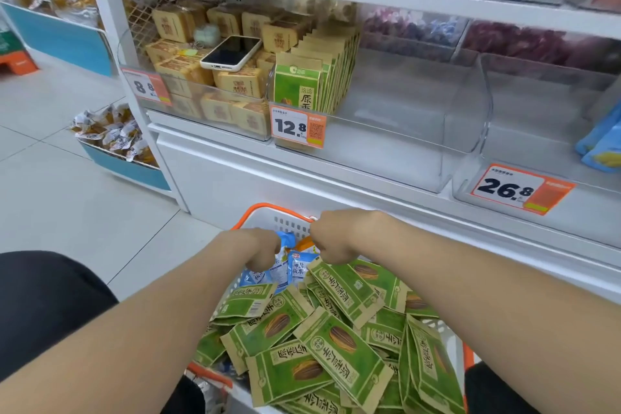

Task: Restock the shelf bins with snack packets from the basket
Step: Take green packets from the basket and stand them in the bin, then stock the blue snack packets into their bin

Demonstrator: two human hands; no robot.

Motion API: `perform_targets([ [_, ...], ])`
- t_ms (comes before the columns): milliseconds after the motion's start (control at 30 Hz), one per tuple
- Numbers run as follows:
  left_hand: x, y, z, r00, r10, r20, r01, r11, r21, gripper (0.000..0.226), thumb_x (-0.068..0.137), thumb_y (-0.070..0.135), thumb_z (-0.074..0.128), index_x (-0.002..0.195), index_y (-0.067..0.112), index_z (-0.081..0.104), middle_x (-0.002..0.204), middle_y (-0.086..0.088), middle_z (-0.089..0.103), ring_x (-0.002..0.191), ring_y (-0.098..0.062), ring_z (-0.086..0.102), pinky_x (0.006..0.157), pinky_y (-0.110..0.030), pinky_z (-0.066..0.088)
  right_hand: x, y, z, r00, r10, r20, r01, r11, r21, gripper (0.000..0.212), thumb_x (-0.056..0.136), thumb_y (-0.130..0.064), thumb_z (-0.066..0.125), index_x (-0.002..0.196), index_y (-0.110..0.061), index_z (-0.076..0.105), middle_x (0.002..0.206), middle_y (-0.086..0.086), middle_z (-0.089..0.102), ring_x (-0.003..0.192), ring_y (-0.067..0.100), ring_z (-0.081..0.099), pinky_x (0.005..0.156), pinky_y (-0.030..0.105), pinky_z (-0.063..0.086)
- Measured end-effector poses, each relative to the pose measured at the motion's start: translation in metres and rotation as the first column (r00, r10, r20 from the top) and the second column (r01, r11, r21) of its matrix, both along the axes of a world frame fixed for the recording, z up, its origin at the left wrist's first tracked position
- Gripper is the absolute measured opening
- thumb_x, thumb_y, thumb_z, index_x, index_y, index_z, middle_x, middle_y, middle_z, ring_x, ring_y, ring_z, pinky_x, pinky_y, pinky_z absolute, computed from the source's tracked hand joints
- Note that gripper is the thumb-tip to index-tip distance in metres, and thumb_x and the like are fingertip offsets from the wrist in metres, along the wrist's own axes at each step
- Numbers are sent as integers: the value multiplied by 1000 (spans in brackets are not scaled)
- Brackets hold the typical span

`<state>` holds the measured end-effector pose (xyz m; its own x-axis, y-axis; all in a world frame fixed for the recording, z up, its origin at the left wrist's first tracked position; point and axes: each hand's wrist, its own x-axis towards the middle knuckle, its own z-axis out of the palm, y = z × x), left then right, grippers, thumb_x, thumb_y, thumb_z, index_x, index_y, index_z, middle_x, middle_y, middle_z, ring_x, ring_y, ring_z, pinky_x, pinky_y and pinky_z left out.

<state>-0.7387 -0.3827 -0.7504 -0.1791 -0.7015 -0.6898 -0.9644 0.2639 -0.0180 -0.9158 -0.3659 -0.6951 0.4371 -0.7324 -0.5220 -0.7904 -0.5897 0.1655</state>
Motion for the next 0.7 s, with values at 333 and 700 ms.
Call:
perform_targets([
  [333, 19, -12, -28, 998, 59, -35, -57, 997, 61, 46, 101, 2, 39, 144, 7, 55, 147, -12, 55, 105, -27, 58, 82, -34, 51, 16, -14, -27, 998, 60, -21, -58, 996, 65, 10, 101, -17, 46, 97, -16, 55, 90, 2, 58, 71, 19, 55, 58, 32, 44],
  [700, 2, -13, -42, 986, -136, -98, 124, 986, -115, 26, 84, -8, 72, 100, 11, 80, 102, -9, 65, 93, -28, 69, 86, -33, 55, 12, -15, -24, 999, 32, -30, -30, 997, 74, 12, 100, -18, 48, 102, -16, 59, 88, 2, 54, 77, 23, 60, 58, 32, 44],
])
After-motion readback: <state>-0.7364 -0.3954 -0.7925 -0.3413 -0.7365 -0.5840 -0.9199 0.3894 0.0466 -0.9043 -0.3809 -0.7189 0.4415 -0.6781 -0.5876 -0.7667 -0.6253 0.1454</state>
